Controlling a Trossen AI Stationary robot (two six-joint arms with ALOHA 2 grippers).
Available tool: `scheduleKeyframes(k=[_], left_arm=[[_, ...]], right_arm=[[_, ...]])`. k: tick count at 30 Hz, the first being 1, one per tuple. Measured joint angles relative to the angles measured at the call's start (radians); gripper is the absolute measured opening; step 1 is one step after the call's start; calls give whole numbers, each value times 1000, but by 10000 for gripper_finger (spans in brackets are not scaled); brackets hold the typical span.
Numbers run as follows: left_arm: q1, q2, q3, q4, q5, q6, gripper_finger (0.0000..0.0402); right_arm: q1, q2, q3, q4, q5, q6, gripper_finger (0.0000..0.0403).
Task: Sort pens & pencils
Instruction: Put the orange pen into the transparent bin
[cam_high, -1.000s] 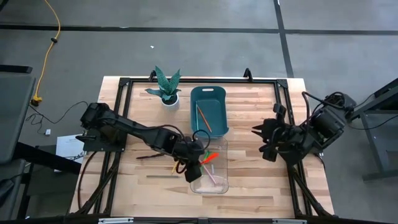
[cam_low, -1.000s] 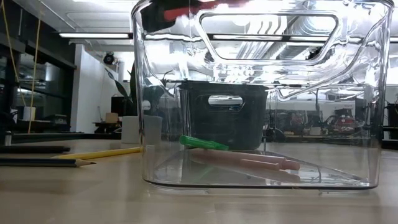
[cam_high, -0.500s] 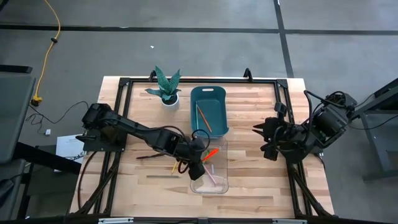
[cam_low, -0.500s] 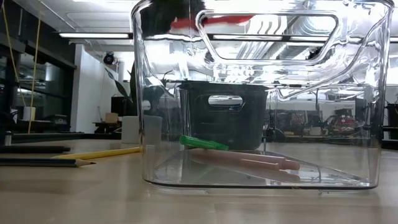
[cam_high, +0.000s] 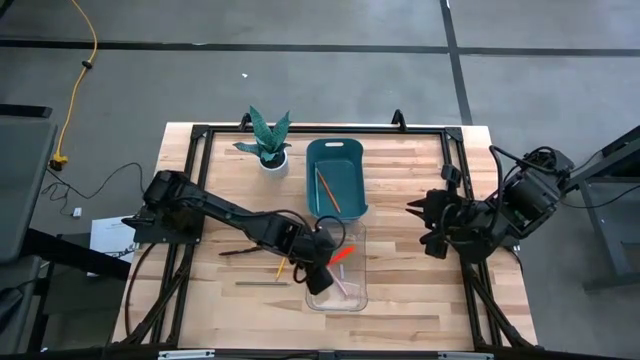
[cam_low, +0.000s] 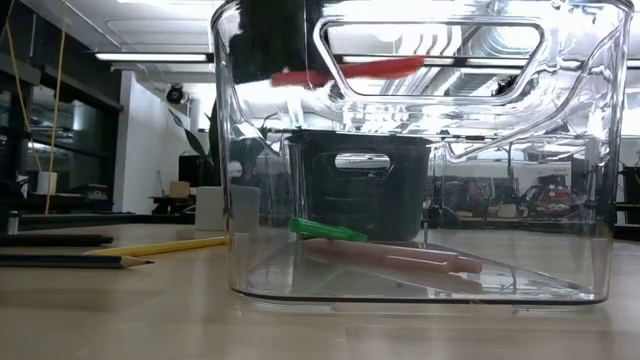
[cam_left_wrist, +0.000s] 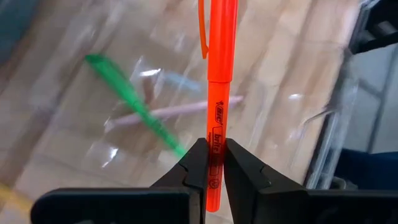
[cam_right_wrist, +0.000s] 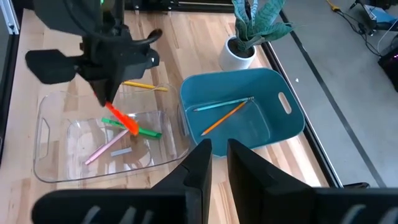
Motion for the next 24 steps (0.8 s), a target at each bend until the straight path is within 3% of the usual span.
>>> scheduleKeyframes(k=[24], left_arm=[[0,28,3,-32,17,43,28]], right_arm=[[0,0,0,0,-8,21,41]])
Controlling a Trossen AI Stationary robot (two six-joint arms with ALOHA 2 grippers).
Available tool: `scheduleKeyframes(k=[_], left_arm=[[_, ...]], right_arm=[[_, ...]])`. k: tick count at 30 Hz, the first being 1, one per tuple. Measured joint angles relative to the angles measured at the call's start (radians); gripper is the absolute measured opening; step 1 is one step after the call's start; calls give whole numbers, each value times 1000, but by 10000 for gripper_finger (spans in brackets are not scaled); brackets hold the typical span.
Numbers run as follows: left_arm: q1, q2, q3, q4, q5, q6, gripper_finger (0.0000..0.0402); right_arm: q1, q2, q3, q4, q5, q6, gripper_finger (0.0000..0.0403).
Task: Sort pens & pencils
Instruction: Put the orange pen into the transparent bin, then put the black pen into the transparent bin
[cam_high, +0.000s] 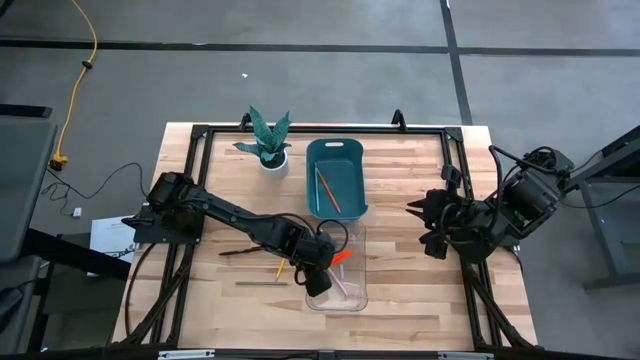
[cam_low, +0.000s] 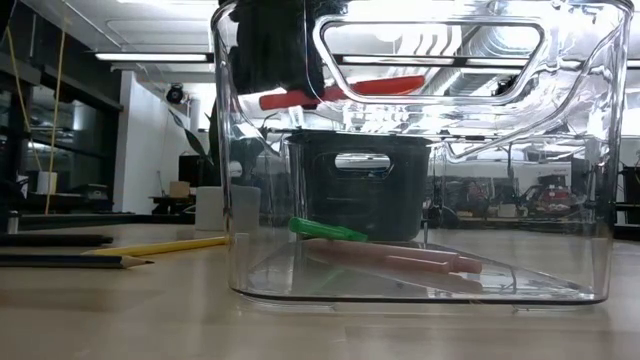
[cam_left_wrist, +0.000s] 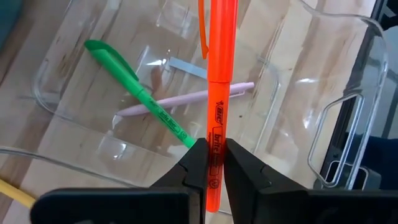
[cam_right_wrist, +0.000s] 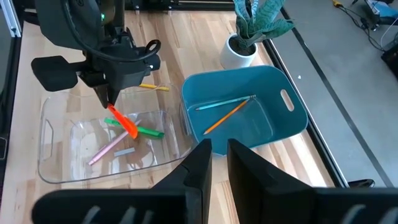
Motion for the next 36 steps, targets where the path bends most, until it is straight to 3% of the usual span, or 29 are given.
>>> scheduleKeyframes(k=[16,25,36], left_arm=[[0,0,0,1,-1,73,102],[-3,-48,0,-189,-11,199,83],[-18,-283,0,-405,-121,306,79]], right_arm=[[0,0,0,0,1,7,41],[0,0,0,0,-5,28,41],[1,0,0,0,-7,35,41]])
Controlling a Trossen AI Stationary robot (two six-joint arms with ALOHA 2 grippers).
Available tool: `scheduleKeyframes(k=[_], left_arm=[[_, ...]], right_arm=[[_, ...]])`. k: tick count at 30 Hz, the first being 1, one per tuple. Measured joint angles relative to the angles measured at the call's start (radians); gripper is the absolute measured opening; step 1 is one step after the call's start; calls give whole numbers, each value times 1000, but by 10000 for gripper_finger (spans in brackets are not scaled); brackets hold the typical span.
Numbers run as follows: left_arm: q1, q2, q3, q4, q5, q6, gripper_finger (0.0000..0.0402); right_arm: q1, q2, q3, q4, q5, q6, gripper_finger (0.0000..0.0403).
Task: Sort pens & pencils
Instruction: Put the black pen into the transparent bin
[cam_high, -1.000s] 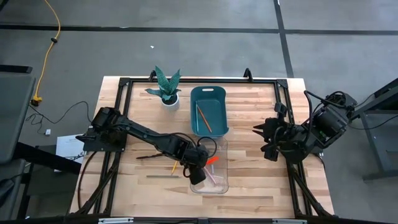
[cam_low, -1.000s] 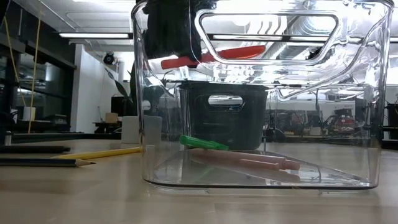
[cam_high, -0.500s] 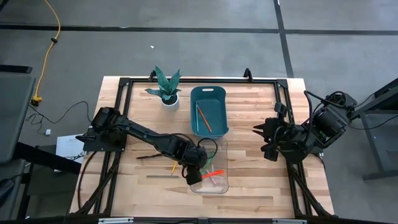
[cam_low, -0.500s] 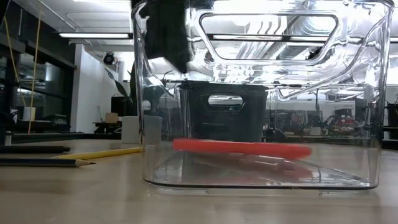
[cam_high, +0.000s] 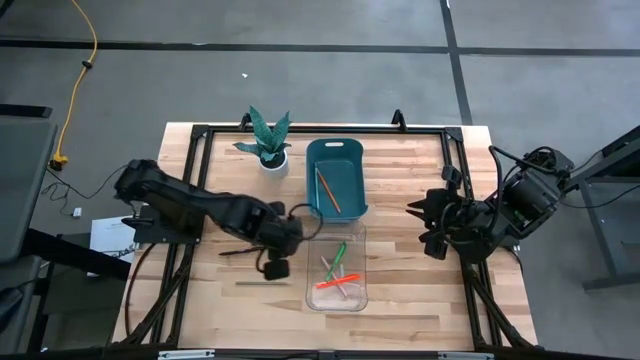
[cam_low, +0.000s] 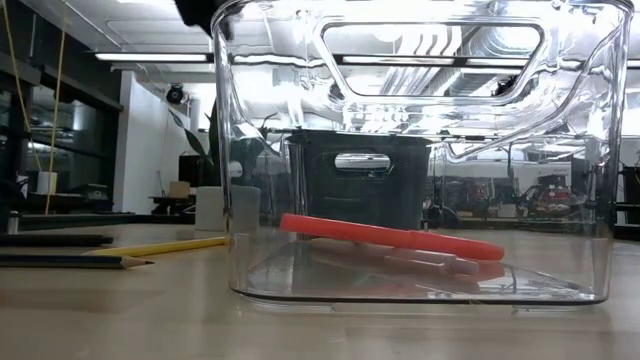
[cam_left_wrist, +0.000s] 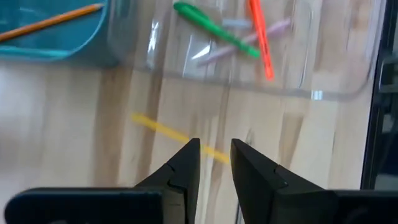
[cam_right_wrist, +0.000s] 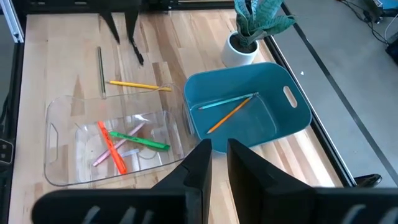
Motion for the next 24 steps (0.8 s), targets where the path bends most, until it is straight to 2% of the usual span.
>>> scheduleKeyframes(k=[7,14,19,24], left_arm=[[-49,-91,0,-214,-39,28,79],[-98,-109,-2,-369,-99,40,79],[-125,-128,-82,-358,-84,49,79],[-164,-227,-247,-248,-37,1,79]], right_arm=[[0,0,0,0,-1,42,41],[0,0,0,0,13,76,41],[0,0,0,0,31,120,41],[0,0,0,0,32,150,41]])
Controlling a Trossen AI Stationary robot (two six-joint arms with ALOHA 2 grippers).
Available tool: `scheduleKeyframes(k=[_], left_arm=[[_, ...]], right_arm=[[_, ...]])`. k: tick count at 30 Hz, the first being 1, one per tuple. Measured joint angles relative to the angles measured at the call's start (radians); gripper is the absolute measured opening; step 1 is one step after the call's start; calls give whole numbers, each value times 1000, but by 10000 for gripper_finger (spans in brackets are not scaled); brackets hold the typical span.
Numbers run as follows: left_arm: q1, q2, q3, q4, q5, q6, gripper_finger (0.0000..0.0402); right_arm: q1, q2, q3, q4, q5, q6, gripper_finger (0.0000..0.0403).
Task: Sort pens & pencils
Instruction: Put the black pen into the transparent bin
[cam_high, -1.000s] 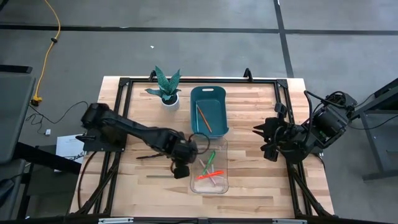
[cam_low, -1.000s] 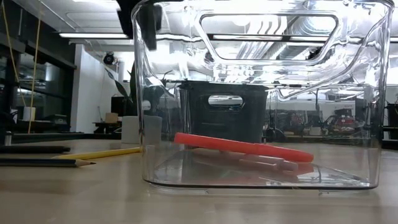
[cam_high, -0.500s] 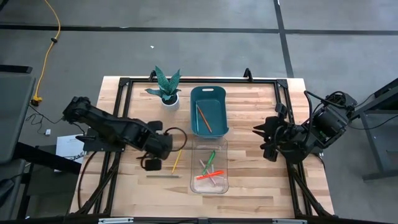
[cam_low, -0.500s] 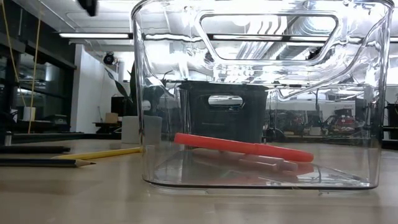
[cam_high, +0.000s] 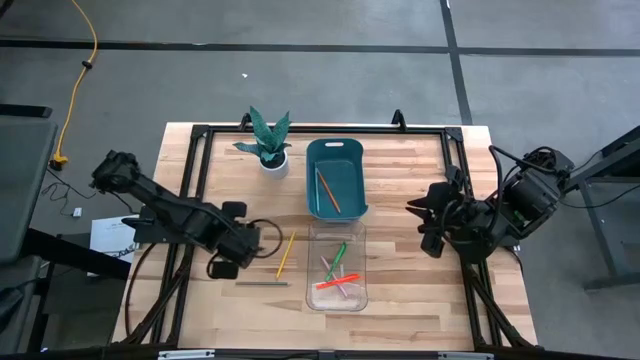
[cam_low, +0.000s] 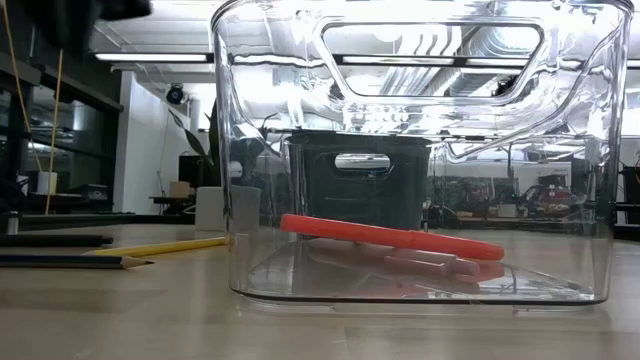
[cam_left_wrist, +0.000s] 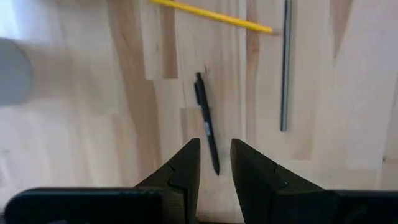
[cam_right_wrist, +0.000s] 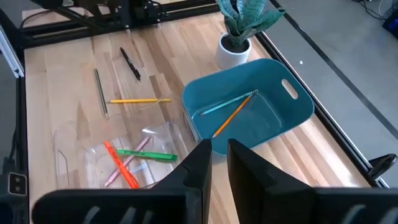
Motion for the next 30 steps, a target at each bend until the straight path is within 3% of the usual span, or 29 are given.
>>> scheduleKeyframes(k=[6,11,23,30], left_arm=[[-17,-222,-252,110,42,-140,79],[-15,-388,-440,307,93,-200,79],[-14,-386,-706,563,123,-299,79],[-14,-387,-766,607,132,-355,79]], right_arm=[[0,0,0,0,23,22,41],[-3,0,0,0,25,31,41],[-4,0,0,0,48,56,41],[-4,0,0,0,48,56,41]])
